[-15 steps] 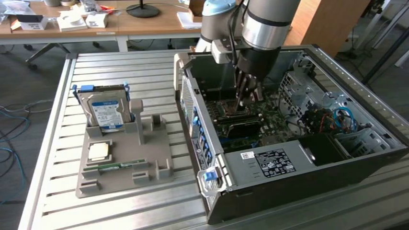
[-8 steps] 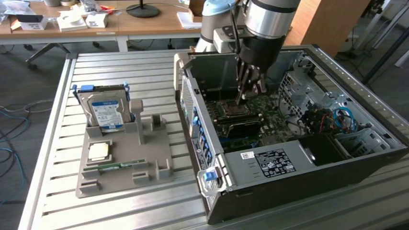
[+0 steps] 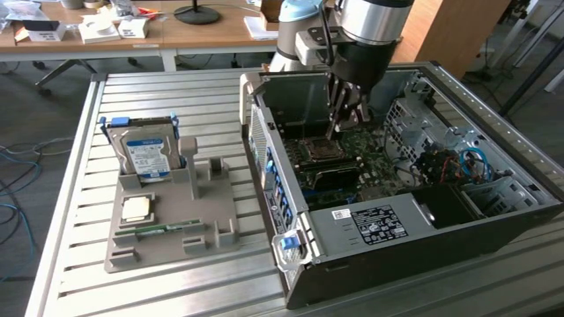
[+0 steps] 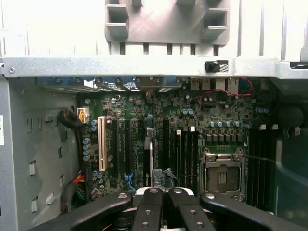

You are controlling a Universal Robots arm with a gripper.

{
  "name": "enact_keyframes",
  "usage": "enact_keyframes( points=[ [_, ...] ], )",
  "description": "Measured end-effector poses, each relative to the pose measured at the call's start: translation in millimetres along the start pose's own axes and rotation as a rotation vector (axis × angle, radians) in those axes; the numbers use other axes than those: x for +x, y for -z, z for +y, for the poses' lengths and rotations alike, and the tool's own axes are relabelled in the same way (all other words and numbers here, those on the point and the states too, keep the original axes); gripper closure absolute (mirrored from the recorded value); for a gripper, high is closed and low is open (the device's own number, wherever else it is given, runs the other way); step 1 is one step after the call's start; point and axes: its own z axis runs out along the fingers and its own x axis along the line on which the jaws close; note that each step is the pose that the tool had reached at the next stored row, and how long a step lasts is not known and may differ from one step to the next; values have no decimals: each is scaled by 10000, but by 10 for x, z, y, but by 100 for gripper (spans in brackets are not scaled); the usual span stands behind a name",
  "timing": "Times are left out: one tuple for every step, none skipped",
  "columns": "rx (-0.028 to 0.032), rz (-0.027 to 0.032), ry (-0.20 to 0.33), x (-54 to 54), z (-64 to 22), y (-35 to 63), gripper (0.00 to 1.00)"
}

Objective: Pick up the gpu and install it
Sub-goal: 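Press down on the gpu until it lock into place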

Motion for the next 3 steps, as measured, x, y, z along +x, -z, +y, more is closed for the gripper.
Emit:
enact_keyframes(
  points=[
    [0, 0, 0, 0, 0, 0, 89],
    [0, 0, 0, 0, 0, 0, 89],
    [0, 0, 0, 0, 0, 0, 89]
  ],
)
